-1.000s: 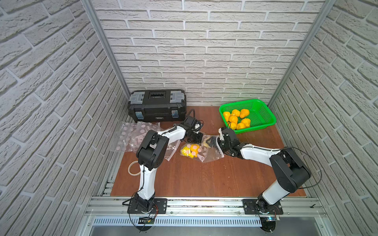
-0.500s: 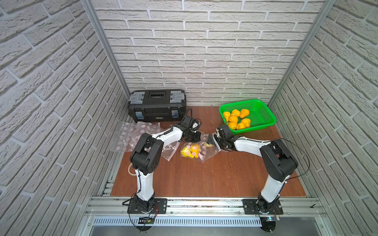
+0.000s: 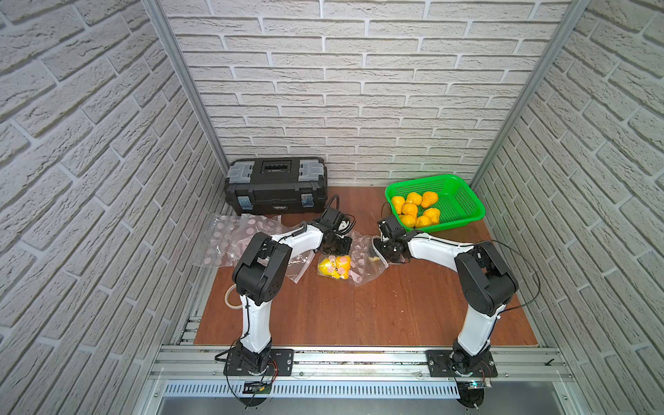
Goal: Open the zip-top bag and take out the pear
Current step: Pick up the pear from the zipper food storage bag.
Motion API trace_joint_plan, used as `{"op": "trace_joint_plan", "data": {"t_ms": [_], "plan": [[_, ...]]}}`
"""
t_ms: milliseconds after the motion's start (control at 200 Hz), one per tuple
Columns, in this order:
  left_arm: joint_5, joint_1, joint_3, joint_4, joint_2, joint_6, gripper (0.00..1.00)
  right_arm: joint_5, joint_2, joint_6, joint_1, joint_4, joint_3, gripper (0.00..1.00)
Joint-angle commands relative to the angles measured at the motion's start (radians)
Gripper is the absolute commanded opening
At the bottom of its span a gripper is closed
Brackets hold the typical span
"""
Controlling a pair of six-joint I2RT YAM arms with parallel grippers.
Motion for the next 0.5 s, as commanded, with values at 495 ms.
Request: {"op": "trace_joint_plan", "data": {"t_ms": [495], "plan": [[-0.114, 0.015, -0.029, -0.116, 0.055, 0.037, 0.0, -0.015, -0.095, -0.156, -0.101, -0.073, -0.024, 0.8]]}}
